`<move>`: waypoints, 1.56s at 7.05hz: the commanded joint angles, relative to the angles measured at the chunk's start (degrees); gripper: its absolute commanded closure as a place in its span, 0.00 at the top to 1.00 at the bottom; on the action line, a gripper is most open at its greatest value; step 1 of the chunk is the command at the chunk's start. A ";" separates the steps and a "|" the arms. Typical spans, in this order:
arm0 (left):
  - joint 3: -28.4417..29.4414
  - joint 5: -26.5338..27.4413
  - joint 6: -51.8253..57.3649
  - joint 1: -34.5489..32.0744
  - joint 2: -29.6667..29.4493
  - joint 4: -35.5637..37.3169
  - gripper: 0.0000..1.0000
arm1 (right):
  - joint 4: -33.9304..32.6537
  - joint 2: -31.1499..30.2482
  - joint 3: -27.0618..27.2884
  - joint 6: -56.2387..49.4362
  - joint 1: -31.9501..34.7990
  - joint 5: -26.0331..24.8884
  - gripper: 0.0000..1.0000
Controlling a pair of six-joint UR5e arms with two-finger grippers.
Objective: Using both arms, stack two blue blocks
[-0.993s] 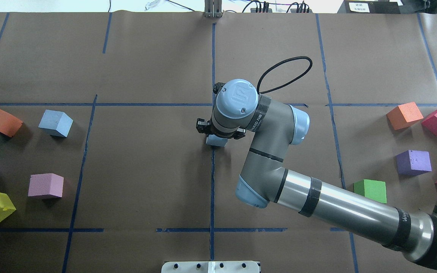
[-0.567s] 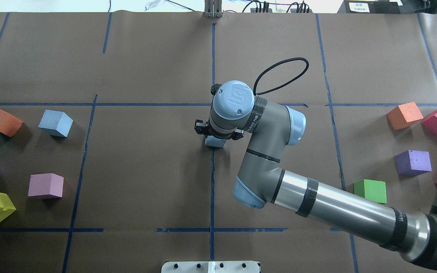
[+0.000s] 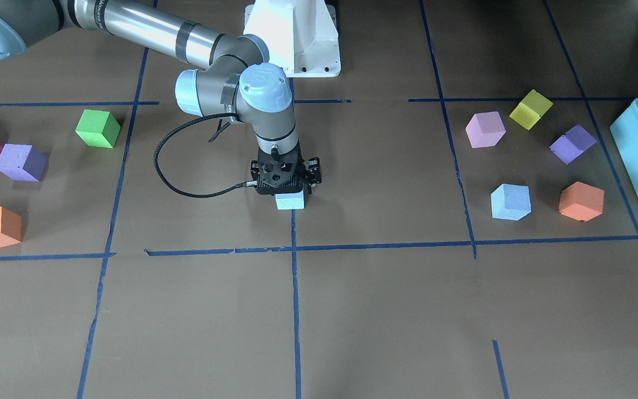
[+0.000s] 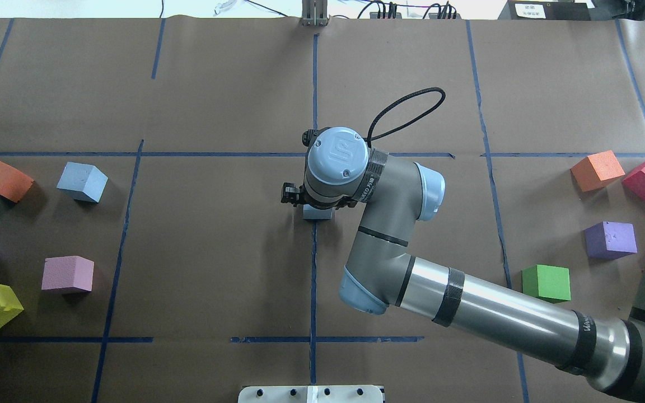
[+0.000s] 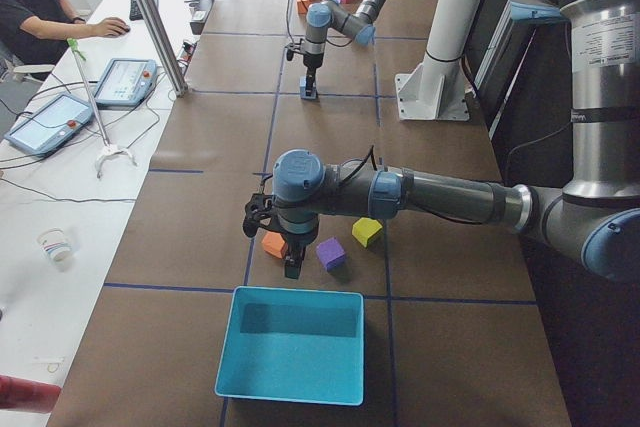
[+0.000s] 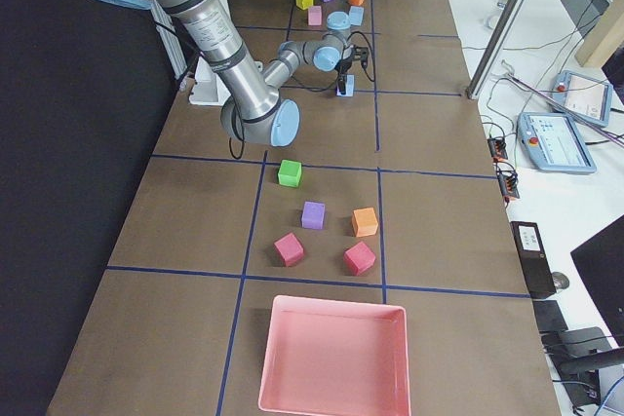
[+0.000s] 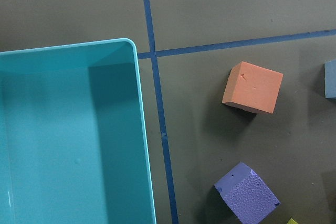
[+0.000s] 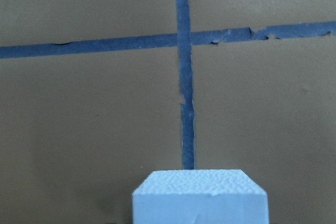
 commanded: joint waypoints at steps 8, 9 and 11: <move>-0.78 1.85 -25.89 17.54 -6.40 -10.15 1.00 | -8.06 -19.50 31.50 -3.80 11.78 5.01 1.00; 0.01 9.26 -26.45 23.49 -8.50 -12.35 1.00 | -7.79 -22.23 31.69 -8.42 15.46 9.40 1.00; 5.52 10.57 -26.20 26.45 -16.22 -12.54 1.00 | -7.36 -28.46 33.44 -14.68 16.82 9.62 1.00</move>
